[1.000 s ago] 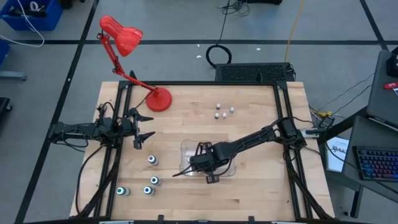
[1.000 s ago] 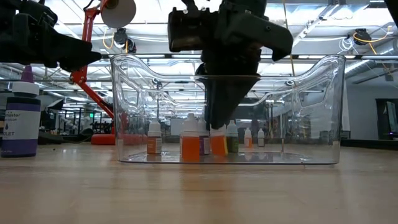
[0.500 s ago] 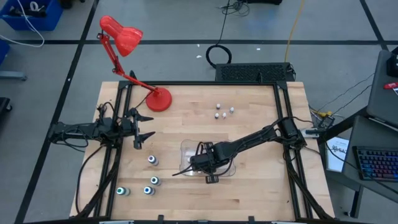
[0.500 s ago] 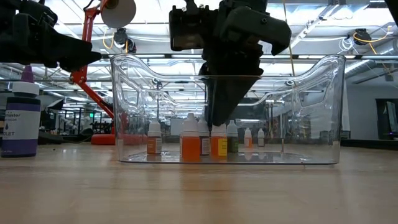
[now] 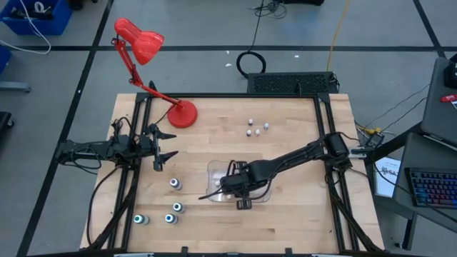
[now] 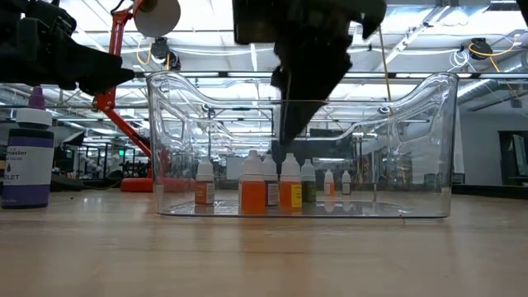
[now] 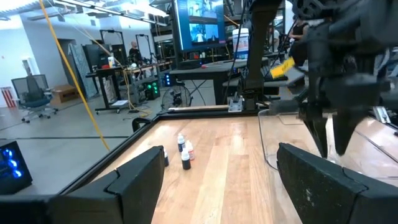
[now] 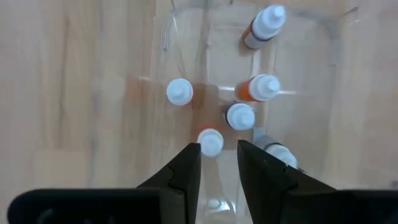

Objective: Pick & Place food coloring
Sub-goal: Put the small blue food coloring bottle into the transparent bin

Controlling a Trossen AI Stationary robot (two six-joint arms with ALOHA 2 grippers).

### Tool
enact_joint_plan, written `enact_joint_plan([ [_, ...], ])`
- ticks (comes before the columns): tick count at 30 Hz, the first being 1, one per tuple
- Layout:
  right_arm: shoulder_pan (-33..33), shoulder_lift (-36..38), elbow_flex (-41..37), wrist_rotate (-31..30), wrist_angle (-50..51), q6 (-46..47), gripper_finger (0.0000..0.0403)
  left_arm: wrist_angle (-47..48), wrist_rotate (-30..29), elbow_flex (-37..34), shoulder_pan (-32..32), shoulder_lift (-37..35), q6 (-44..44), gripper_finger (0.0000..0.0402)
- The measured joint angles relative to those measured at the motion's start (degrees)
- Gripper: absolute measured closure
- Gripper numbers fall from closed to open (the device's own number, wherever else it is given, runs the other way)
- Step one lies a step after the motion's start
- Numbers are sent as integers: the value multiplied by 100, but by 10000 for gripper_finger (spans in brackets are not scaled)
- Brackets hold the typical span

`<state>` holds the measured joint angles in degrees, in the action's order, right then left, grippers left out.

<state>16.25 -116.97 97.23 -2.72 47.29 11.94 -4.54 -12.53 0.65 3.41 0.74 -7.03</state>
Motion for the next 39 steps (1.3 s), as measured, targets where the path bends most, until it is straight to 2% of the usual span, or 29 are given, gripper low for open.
enact_joint_plan([
  [7, -2, 608, 2, -46, 418, 0, 309, 0, -1, 1, -1, -1, 0, 96],
  [9, -11, 797, 7, -246, 610, -18, 310, 0, -1, -1, 1, 1, 0, 96],
  [11, -16, 994, 7, -752, 883, -63, 310, 2, -1, -1, 0, 1, 0, 96],
  [16, -176, 1525, 7, -2463, 1621, 128, 308, 0, 0, 1, -1, -1, 0, 96],
  [18, -405, 1715, 7, -2742, 1846, 188, 302, 1, -1, -1, 0, 1, 0, 96],
  [23, -1390, 1995, 7, -2427, 2261, 188, 266, 0, 0, -1, 1, -1, 0, 96],
  [30, -3024, 1950, 3, -2213, 2038, -102, 199, 2, -1, -1, 2, -1, 0, 96],
  [34, -3817, 1940, -279, -1371, 1590, -38, 182, 2, -1, -1, 2, 1, 0, 96],
  [39, -4491, 1930, -1040, -377, 907, -60, 185, 0, -1, -1, 1, -1, 0, 96],
])
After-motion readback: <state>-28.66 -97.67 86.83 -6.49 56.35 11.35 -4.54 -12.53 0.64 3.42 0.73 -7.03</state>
